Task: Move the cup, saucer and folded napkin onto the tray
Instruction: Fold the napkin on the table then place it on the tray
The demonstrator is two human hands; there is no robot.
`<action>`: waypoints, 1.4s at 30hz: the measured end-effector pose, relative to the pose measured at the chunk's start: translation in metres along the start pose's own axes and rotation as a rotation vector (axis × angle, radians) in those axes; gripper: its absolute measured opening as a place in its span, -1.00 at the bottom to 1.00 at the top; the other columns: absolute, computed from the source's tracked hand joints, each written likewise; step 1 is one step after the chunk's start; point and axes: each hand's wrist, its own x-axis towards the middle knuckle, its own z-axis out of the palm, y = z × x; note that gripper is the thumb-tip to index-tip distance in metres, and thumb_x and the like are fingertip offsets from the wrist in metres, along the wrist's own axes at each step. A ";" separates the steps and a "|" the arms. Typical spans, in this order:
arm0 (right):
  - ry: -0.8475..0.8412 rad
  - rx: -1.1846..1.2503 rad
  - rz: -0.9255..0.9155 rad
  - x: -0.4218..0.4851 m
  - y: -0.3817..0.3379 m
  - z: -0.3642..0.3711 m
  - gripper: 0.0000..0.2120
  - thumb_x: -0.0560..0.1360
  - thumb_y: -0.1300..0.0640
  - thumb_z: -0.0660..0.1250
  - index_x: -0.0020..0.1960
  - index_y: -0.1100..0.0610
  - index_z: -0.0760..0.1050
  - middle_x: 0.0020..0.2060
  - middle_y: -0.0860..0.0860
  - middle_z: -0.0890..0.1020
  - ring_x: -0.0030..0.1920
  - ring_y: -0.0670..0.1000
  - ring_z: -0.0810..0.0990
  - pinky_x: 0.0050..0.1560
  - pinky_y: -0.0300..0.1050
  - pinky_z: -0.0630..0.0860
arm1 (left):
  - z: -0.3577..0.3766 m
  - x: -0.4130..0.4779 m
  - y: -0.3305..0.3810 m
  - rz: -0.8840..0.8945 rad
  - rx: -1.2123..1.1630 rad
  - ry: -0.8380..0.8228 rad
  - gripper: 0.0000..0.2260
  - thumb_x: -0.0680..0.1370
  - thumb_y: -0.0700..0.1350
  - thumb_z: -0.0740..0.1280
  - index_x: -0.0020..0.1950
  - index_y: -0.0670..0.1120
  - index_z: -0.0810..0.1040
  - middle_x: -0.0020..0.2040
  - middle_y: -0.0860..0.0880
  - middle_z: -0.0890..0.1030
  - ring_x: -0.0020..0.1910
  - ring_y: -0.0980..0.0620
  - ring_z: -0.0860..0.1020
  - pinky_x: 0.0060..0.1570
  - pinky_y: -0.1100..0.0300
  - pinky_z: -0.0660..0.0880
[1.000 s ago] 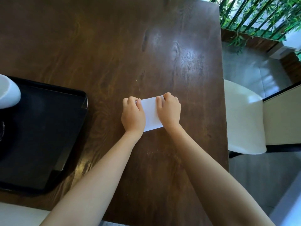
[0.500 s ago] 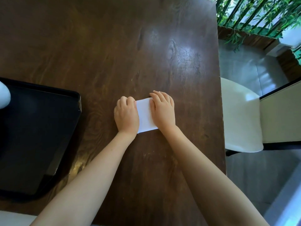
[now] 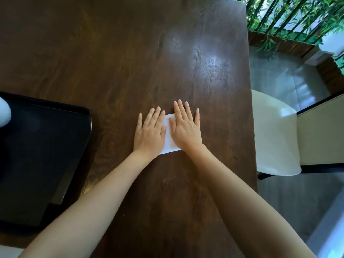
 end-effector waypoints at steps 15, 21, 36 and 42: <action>-0.067 -0.089 -0.156 0.003 0.014 -0.007 -0.47 0.62 -0.05 -0.19 0.54 0.10 -0.15 0.56 -0.04 -0.03 0.54 -0.06 -0.16 0.50 0.09 -0.33 | 0.009 -0.001 -0.011 -0.048 0.130 -0.058 -0.46 0.58 0.10 -0.21 0.53 -0.08 -0.06 0.56 -0.03 0.05 0.54 0.03 -0.02 0.47 -0.12 -0.16; -0.115 -0.025 -0.095 0.002 0.008 -0.010 -0.46 0.63 -0.06 -0.15 0.54 0.07 -0.19 0.56 -0.04 -0.09 0.54 -0.06 -0.18 0.50 0.06 -0.32 | -0.002 -0.019 0.006 -0.044 0.187 -0.027 -0.47 0.59 0.09 -0.23 0.49 -0.11 -0.25 0.57 -0.08 -0.13 0.54 -0.03 -0.15 0.45 -0.09 -0.26; -0.205 -0.137 -0.402 -0.025 0.023 -0.032 -0.48 0.64 -0.02 -0.11 0.54 0.09 -0.15 0.56 0.00 -0.14 0.53 -0.06 -0.24 0.53 -0.04 -0.27 | 0.009 -0.031 0.027 -0.124 0.089 -0.064 -0.49 0.54 0.09 -0.39 0.44 -0.08 -0.33 0.56 -0.07 -0.16 0.53 -0.02 -0.19 0.47 -0.03 -0.21; -0.218 -0.196 -0.464 -0.022 0.041 -0.028 -0.41 0.62 -0.11 -0.12 0.54 0.09 -0.20 0.55 -0.01 -0.16 0.53 -0.08 -0.22 0.53 -0.02 -0.24 | 0.014 -0.034 0.018 -0.082 0.078 -0.056 -0.50 0.57 0.10 -0.32 0.46 -0.08 -0.27 0.57 -0.06 -0.09 0.54 0.00 -0.12 0.48 -0.06 -0.15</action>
